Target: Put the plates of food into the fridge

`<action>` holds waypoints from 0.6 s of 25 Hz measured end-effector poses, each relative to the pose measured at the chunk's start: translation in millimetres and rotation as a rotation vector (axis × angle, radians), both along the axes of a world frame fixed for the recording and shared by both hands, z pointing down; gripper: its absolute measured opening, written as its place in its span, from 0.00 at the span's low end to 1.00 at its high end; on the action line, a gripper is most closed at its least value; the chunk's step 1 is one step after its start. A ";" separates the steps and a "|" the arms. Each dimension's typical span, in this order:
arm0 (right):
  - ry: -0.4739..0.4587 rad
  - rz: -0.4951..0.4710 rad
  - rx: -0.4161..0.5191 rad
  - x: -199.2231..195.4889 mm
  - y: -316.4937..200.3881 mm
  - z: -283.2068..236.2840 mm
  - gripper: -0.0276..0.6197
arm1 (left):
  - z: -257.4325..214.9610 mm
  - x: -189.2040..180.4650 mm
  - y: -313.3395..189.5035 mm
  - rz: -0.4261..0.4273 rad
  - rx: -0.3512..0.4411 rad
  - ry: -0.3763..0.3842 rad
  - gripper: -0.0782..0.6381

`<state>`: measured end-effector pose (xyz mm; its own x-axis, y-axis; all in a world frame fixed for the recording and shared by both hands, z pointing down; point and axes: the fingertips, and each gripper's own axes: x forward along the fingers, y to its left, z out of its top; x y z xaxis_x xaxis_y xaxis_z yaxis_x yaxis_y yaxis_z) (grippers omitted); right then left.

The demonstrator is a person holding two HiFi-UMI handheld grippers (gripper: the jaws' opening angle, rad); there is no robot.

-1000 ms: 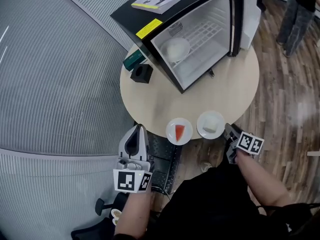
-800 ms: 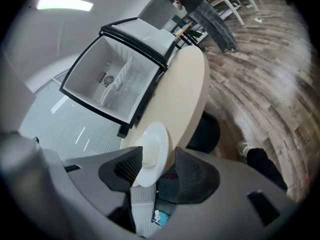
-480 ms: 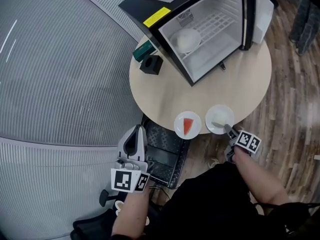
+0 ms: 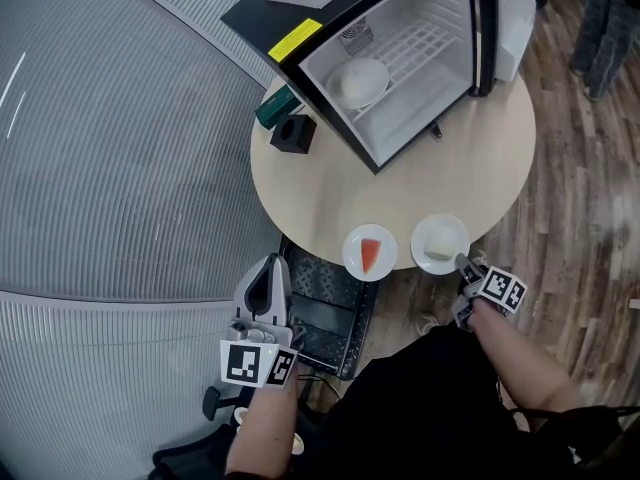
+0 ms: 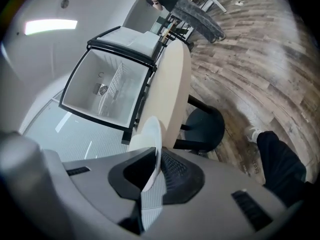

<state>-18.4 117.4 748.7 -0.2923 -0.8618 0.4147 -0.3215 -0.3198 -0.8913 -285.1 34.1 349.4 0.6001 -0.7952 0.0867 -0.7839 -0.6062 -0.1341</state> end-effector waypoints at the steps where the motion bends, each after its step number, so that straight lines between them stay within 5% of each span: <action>1: -0.015 0.009 0.008 1.7 2.6 -1.2 0.10 | 0.8 2.5 -0.7 0.006 -0.002 0.004 0.11; 15: -0.089 0.025 0.143 20.4 -9.2 -40.8 0.07 | 8.0 25.3 -10.6 0.034 -0.009 0.043 0.11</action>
<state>2.0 108.2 707.9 -0.3003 -0.9175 0.2608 -0.2324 -0.1948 -0.9529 -259.7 23.5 357.4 0.6300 -0.7736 0.0676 -0.7678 -0.6336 -0.0953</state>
